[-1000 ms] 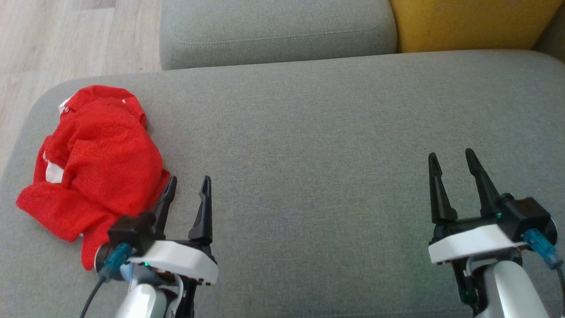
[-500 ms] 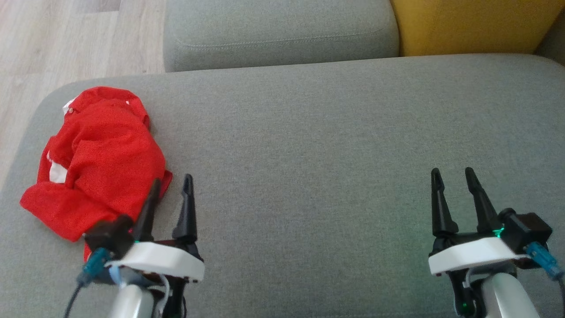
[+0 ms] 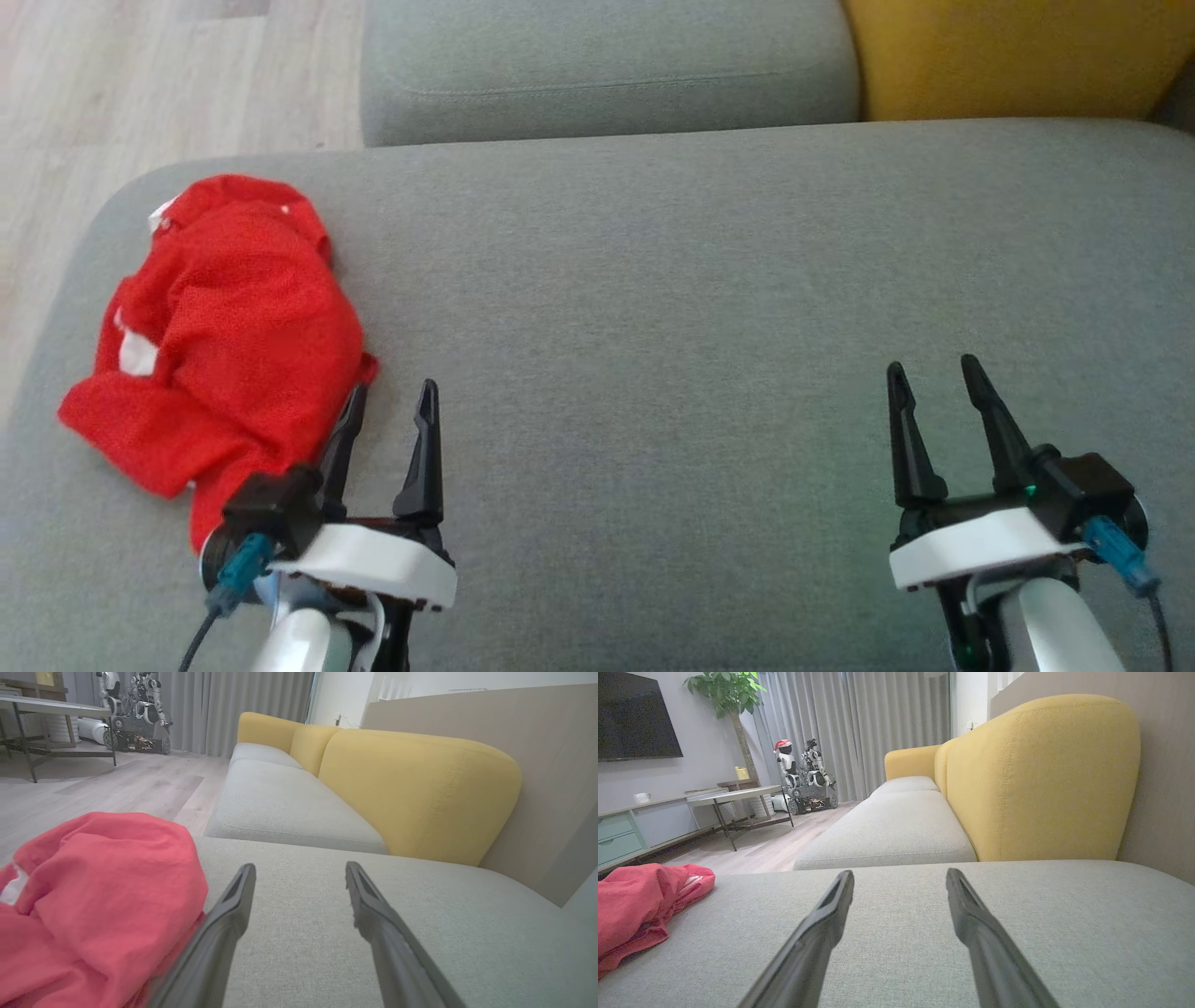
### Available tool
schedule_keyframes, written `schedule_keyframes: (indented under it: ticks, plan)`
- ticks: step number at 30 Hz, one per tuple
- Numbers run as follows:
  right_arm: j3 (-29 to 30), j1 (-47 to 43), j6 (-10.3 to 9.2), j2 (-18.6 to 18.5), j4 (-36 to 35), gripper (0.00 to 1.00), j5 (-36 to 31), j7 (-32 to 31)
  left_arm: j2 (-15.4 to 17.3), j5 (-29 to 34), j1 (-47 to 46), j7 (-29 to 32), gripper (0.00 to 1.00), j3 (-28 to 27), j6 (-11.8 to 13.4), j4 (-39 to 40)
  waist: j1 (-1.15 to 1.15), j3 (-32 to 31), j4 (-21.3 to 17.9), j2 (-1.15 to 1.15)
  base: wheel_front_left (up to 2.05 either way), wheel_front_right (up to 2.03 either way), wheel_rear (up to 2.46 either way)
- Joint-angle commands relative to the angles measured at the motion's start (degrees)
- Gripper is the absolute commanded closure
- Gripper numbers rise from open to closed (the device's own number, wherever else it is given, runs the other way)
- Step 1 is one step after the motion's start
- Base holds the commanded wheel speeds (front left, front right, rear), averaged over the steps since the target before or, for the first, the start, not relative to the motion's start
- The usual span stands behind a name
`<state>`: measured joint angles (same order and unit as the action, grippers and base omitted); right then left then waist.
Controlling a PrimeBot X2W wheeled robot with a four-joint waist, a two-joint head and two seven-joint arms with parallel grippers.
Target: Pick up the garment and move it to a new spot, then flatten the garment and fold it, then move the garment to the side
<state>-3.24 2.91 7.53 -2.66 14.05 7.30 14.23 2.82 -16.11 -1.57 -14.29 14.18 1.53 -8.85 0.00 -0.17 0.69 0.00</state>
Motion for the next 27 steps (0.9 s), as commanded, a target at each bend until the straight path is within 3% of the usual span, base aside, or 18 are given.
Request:
schedule_keyframes:
  ticks: [1, 19, 27]
  plan:
    - [-1.5, 2.5, -0.04, -0.2, -1.9, 0.0, -0.2, 0.8, 0.1, 0.4, -3.1, -0.7, 0.0, -1.7, 0.3, 2.0, 0.0, 0.2, 1.3, 0.0, 0.0, 0.0, 0.0]
    - [-8.6, 1.4, -0.04, -0.2, -2.8, 0.0, 1.5, 0.8, 0.1, 2.1, -1.5, -0.7, 0.0, -5.4, 3.9, 2.8, 0.0, -1.1, 21.1, 0.0, 0.0, 0.0, 0.0]
    - [-10.2, 0.7, -0.04, -0.2, -1.6, 0.0, 2.7, 0.8, 0.1, 2.9, 0.3, -0.7, 0.0, -7.1, 4.4, 4.1, 0.0, -1.9, 27.2, 0.0, 0.0, 0.0, 0.0]
